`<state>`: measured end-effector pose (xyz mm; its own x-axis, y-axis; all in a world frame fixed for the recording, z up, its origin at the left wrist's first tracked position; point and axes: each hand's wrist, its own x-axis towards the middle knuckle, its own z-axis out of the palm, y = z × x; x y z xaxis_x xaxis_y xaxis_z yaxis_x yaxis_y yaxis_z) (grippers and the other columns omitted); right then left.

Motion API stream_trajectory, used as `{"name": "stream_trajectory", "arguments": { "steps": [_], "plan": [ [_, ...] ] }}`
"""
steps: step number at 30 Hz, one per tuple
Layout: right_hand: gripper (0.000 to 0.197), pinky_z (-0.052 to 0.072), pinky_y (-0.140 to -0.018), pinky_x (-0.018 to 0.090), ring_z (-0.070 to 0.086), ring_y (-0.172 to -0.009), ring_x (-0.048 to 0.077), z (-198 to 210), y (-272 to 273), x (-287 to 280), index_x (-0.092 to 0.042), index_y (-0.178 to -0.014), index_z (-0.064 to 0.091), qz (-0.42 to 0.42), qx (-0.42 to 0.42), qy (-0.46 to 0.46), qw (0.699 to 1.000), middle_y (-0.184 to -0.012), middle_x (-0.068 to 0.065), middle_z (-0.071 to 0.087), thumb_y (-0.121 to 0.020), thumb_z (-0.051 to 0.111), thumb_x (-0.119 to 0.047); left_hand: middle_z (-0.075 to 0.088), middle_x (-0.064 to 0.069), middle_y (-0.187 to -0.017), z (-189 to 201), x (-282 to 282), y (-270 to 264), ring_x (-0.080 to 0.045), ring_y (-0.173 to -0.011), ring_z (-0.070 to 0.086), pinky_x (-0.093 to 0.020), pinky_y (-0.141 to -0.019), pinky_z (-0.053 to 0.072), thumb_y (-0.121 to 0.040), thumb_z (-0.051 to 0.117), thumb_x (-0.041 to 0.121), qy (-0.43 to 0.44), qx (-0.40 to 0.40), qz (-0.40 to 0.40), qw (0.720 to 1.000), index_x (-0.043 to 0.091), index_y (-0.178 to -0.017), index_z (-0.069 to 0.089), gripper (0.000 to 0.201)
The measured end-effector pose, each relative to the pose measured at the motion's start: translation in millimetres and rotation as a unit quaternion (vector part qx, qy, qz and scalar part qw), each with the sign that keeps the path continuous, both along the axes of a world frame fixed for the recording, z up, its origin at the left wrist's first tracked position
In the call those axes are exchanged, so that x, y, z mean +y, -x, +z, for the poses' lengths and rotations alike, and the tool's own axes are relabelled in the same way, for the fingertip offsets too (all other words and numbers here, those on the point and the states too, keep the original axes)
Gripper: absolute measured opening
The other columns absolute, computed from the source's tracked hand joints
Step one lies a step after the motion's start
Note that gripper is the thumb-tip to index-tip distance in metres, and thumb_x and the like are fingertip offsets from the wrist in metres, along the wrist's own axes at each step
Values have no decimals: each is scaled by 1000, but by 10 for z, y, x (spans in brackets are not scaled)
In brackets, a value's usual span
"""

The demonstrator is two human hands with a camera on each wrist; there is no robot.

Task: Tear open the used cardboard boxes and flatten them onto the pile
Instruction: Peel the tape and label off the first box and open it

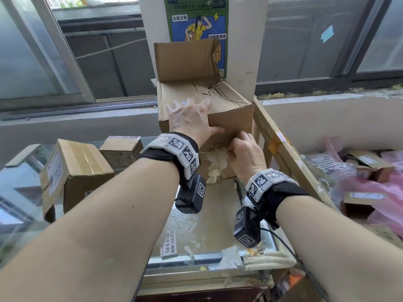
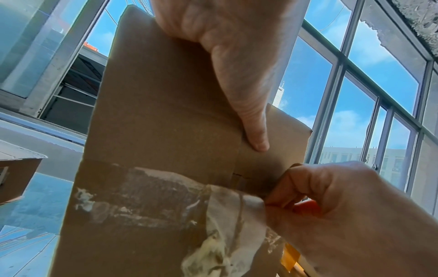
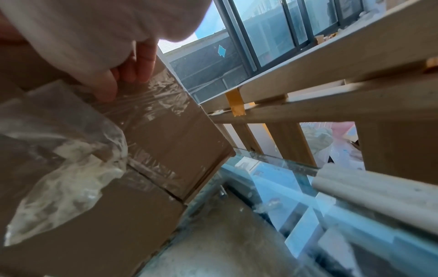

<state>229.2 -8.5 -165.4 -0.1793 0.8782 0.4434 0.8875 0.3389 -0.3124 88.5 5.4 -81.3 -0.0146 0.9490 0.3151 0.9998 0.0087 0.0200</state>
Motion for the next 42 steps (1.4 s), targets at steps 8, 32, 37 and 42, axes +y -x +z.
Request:
{"name": "stream_trajectory", "arguments": {
  "steps": [8,32,37,42],
  "plan": [
    [17,46,-82,36,54,-94,30,-22,-21,-40,-2,-89,63,-15,68,110,991,-99,10,55,-88,59,-18,57,-9,-111,-1,3,3,-39,-113,50,-50,-99,36,-69,59,77,-7,-7,2,1000,29,-115,48,67],
    [11,51,-77,28,60,-83,21,-89,-3,-191,-7,-81,72,2,157,148,976,-90,8,69,-81,61,-9,55,-12,-121,-25,-22,-120,-46,-125,42,-57,-105,30,-71,59,74,9,-3,19,1000,26,-117,48,68],
    [10,55,-80,31,63,-85,19,-94,21,-203,-5,-83,73,1,225,163,961,-90,5,68,-80,64,-8,55,-13,-122,-21,-9,-130,-47,-125,41,-57,-105,30,-72,59,73,13,-5,20,1000,26,-117,48,67],
    [4,54,-70,30,60,-70,14,-75,45,-201,-9,-75,72,4,303,207,930,-79,4,69,-78,71,-11,55,-13,-123,-16,0,-111,-47,-125,41,-57,-106,30,-72,59,74,11,-6,27,1000,27,-119,47,67]
  ]
}}
